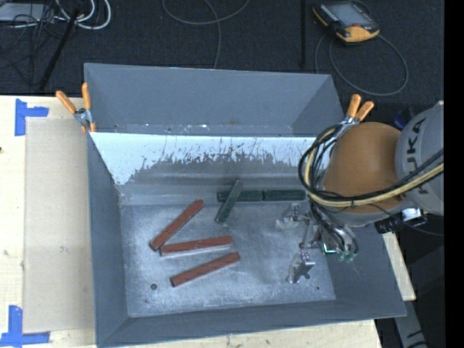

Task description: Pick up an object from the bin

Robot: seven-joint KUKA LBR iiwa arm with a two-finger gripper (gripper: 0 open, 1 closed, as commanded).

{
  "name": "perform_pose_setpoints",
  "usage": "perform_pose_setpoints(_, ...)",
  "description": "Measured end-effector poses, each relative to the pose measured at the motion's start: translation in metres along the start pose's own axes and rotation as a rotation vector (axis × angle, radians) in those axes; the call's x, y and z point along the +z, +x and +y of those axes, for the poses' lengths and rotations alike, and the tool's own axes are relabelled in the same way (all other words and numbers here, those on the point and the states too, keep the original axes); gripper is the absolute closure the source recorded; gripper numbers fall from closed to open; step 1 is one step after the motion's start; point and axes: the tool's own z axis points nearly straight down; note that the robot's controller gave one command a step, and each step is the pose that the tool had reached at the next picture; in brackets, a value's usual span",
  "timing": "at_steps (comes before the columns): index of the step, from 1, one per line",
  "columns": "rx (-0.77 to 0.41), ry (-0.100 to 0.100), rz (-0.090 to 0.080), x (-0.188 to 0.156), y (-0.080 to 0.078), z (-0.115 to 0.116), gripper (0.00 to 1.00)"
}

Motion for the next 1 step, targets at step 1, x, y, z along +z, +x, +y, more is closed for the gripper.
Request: perform_pose_setpoints(1, -0.001, 0.001, -0.007, -0.0032, -0.0018, 0.0, 0.0)
